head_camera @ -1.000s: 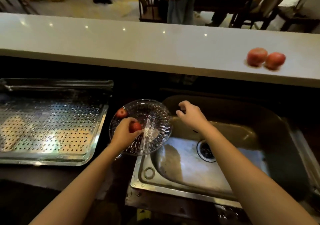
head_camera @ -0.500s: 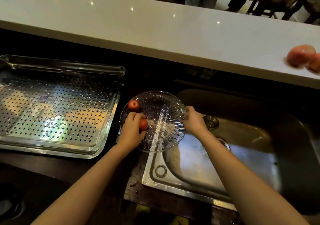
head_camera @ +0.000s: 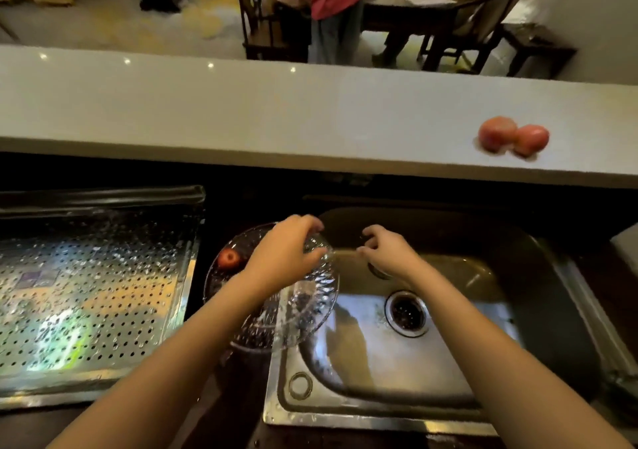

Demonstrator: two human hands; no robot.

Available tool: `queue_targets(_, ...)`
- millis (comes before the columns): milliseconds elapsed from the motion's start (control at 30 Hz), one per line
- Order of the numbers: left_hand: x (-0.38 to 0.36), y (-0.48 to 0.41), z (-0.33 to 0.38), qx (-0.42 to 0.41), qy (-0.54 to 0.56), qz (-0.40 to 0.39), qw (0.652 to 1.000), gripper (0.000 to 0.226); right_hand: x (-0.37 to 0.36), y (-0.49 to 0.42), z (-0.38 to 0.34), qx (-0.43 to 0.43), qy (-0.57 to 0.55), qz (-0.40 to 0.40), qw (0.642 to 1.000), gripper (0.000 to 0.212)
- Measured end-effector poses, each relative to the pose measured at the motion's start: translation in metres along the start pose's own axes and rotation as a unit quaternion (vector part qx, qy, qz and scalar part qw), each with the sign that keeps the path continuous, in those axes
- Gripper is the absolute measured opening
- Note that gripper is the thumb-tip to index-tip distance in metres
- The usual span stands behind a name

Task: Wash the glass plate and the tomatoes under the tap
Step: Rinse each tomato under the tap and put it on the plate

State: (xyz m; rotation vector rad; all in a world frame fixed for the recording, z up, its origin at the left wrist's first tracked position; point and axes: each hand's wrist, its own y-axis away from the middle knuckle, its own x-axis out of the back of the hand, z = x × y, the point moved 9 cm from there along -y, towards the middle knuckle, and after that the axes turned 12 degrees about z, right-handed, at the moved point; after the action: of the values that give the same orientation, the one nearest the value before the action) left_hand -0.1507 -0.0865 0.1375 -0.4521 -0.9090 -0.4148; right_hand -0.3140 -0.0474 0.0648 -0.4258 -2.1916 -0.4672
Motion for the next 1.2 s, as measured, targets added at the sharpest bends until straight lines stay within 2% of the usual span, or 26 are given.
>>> queue_targets(100,0.019,-0.04,0.066,-0.046,0.07,0.023,0.996,0.034,0.072,0.005,0.008,-0.007,0.005,0.097,0.995,0.049)
queue_targets(200,0.024,-0.08,0.121,-0.068,0.146,0.035,0.986,0.032,0.144,0.019,0.02,-0.004,0.024,0.227,0.974,0.048)
queue_targets(267,0.015,-0.107,0.153,-0.079,0.164,0.037,0.983,0.038,0.184,0.028,0.034,-0.022,0.055,0.304,0.951,0.049)
queue_targets(333,-0.003,-0.132,0.179,-0.082,0.162,0.031,0.983,0.051,0.214,0.031,0.056,-0.069,0.087,0.346,0.931,0.053)
queue_targets(467,-0.05,-0.165,0.214,-0.076,0.138,-0.007,0.987,0.081,0.242,0.017,0.095,-0.122,0.117,0.337,0.926,0.071)
queue_targets(567,-0.077,-0.18,0.222,-0.062,0.113,-0.029,0.991,0.089,0.237,0.004,0.112,-0.12,0.133,0.294,0.939,0.085)
queue_targets(667,-0.092,-0.188,0.226,-0.063,0.104,-0.034,0.992,0.084,0.228,-0.001,0.118,-0.105,0.164,0.295,0.936,0.092)
queue_targets(833,-0.086,-0.186,0.228,-0.044,0.168,0.014,0.985,0.06,0.225,0.0,0.123,-0.078,0.198,0.298,0.931,0.099)
queue_targets(1000,-0.077,-0.154,0.241,-0.089,0.192,0.028,0.977,0.054,0.228,0.002,0.128,-0.058,0.162,0.267,0.948,0.094)
queue_targets(1100,-0.078,-0.123,0.252,-0.121,0.234,0.019,0.965,0.052,0.238,0.013,0.127,-0.041,0.044,0.244,0.968,0.077)
queue_targets(1200,-0.099,-0.093,0.27,-0.127,0.301,-0.028,0.945,0.052,0.241,0.043,0.14,-0.056,-0.065,0.252,0.964,0.056)
